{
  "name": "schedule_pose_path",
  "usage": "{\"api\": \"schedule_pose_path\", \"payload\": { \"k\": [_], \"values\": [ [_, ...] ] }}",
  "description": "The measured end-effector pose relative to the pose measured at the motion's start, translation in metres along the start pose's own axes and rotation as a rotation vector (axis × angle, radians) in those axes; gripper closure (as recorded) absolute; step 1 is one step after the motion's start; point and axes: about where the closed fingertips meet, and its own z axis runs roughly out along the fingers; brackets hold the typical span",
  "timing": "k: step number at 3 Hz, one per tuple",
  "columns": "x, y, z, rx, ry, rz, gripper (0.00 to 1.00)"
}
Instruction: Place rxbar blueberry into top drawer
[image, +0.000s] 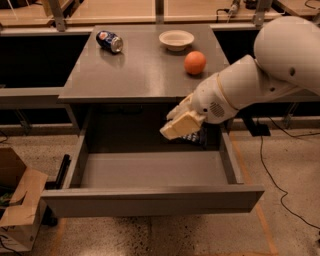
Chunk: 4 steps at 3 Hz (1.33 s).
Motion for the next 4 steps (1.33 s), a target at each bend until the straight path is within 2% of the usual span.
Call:
{"api": "schedule_pose_path", "payload": {
  "k": [1, 2, 3, 4],
  "values": [
    [0.029, 0.004, 0.033, -0.029, 0.005, -0.001, 1.00],
    [0.047, -0.027, 0.077, -0.022, -0.032, -0.013, 1.00],
    [0.065, -0.062, 0.130, -0.047, -0.054, -0.001, 0.89],
    [0.090, -0.068, 0.168, -0.091, -0.045, 0.056, 0.76]
  ]
}}
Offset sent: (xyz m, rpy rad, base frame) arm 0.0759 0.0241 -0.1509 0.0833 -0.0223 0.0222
